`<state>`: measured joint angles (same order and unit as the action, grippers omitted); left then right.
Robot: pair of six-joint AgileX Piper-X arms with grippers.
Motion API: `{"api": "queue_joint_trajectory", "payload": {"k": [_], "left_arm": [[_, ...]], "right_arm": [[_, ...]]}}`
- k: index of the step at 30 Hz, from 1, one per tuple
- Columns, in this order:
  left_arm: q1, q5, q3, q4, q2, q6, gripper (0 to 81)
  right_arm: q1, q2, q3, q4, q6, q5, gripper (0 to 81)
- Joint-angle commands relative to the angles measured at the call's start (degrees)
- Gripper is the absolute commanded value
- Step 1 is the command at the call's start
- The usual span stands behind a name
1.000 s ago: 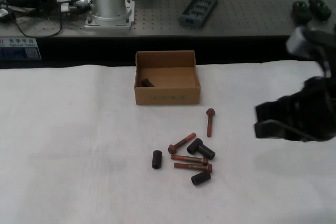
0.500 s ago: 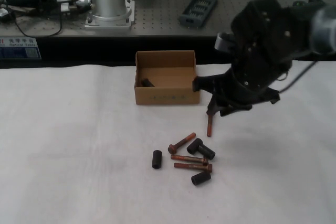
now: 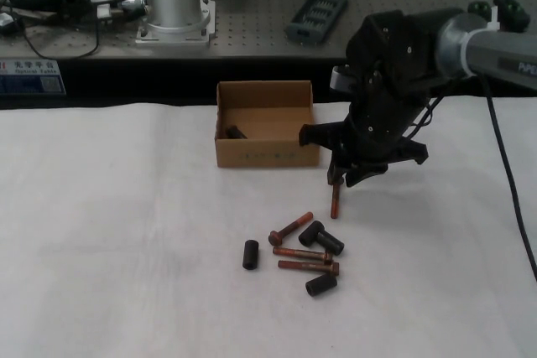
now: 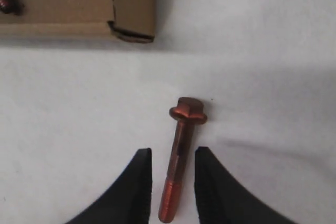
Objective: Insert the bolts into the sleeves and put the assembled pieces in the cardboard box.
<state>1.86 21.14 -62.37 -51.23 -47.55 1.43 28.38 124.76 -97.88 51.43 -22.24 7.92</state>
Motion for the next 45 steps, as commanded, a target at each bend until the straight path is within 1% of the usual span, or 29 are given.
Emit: {"api": "queue_joint_trajectory", "payload": {"k": [1,14,27,29,32,33,34,35,40,45], "left_arm": [[-0.1,-0.3,-0.2,0.3,0.5,-0.6,36.9],[-0.1,-0.3,-0.2,0.8,-0.2,-0.6,36.9],[-0.1,-0.3,-0.2,0.8,-1.4,-0.6,36.9],[-0.1,-0.3,-0.2,0.8,-1.4,-0.6,36.9],[-0.1,-0.3,-0.2,0.8,-1.4,-0.6,36.9],[-0.1,-0.3,-0.2,0.8,-1.4,-0.6,36.9],[-0.1,-0.3,-0.2,0.8,-1.4,-0.6,36.9],[-0.1,-0.3,-0.2,0.8,-1.4,-0.6,36.9],[-0.1,-0.3,-0.2,0.9,-1.4,-0.8,36.9],[-0.1,0.3,-0.2,2.3,-2.9,-3.6,36.9]], "right_arm": [[-0.4,0.6,-0.8,-0.2,0.0,0.4,21.4],[-0.4,2.1,-0.8,-1.5,0.0,-0.5,21.4],[-0.4,4.7,-0.9,-1.5,-0.7,0.4,21.0],[-0.4,4.8,-0.9,-1.5,-0.9,0.4,18.3],[-0.4,4.8,-0.9,-1.5,-0.8,0.9,8.3],[-0.4,4.8,-1.1,-1.5,-0.4,2.0,3.7],[-0.4,4.8,-1.3,-1.3,0.4,3.2,1.2],[-0.4,4.7,-1.6,-1.0,0.7,3.9,2.8],[-0.4,3.1,-3.2,3.0,4.3,4.6,2.9],[-0.4,-1.7,-3.0,10.7,12.7,3.1,2.9]]}}
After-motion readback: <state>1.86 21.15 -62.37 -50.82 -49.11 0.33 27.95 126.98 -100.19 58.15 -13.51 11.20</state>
